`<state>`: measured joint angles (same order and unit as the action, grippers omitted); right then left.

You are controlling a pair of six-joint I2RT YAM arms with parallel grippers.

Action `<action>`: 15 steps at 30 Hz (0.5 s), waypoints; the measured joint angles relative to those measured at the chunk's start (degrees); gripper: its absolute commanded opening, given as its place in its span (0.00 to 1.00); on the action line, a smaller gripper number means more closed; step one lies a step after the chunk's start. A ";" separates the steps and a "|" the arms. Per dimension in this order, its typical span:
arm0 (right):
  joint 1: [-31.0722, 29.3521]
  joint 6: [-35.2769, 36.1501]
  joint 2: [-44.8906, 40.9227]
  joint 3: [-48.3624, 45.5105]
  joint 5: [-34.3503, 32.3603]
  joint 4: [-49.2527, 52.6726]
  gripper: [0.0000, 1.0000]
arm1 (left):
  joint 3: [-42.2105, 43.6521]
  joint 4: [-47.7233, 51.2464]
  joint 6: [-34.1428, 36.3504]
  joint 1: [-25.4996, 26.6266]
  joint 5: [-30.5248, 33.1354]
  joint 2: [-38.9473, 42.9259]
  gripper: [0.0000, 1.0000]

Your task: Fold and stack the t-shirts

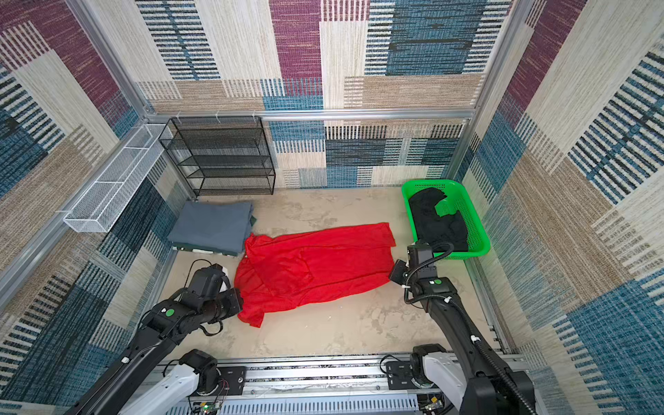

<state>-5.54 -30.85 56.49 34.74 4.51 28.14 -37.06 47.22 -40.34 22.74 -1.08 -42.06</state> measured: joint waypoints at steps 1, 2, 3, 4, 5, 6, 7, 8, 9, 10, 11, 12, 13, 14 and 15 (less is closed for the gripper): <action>0.00 -0.13 0.28 -0.13 0.04 -0.11 0.00 | 0.28 -0.35 0.00 -0.20 -0.74 -0.17 0.00; 0.00 -0.13 0.79 -0.35 0.42 -0.39 0.00 | 0.55 -0.76 0.00 -0.31 -0.83 -0.46 0.00; 0.00 -0.15 1.40 -0.46 0.46 -0.57 0.00 | 0.68 -1.14 -0.02 -0.46 -0.92 -0.85 0.00; 0.00 -0.15 2.21 -0.55 0.48 -0.94 0.00 | 0.74 -1.66 -0.02 -0.63 -1.09 -1.40 0.00; 0.00 -0.13 3.13 -0.57 0.52 -1.40 0.00 | 0.76 -2.40 -0.02 -0.92 -1.55 -2.19 0.00; 0.00 -0.13 3.96 -0.57 0.55 -1.81 0.00 | 0.76 -2.95 -0.02 -1.05 -2.25 -2.71 0.00; 0.00 -0.11 4.72 -0.57 0.55 -2.21 0.00 | 0.76 -3.63 -0.02 -1.33 -2.38 -3.28 0.00; 0.00 -0.11 5.68 -0.55 0.52 -2.64 0.00 | 0.74 -4.37 -0.02 -1.64 -2.56 -4.04 0.00; -0.02 -0.09 6.45 -0.50 0.46 -2.97 0.00 | 0.74 -5.03 -0.02 -2.12 -2.93 -4.87 0.00; 0.00 -0.07 7.23 -0.28 0.42 -3.06 0.00 | 0.74 -5.53 0.00 -2.60 -3.61 -5.62 0.00; 0.00 0.20 7.91 -0.04 0.28 -3.21 0.00 | 0.70 -5.99 0.00 -3.19 -3.91 -6.32 0.00; 0.00 0.39 8.61 0.33 -0.28 -3.45 0.00 | 0.68 -6.54 0.00 -3.80 -4.17 -6.95 0.00; -0.02 0.81 9.44 0.83 -0.79 -3.78 0.00 | 0.63 -7.23 0.04 -4.59 -4.87 -7.58 0.00; -0.02 1.05 10.27 1.31 -1.44 -4.22 0.00 | 0.57 -7.87 0.09 -5.35 -5.31 -8.20 0.00; -0.02 1.27 11.06 1.81 -2.01 -4.55 0.00 | 0.42 -8.22 0.22 -6.23 -5.68 -8.85 0.00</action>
<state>-5.56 -29.58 67.55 36.56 2.50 23.59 -36.64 39.00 -40.12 16.51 -6.76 -50.92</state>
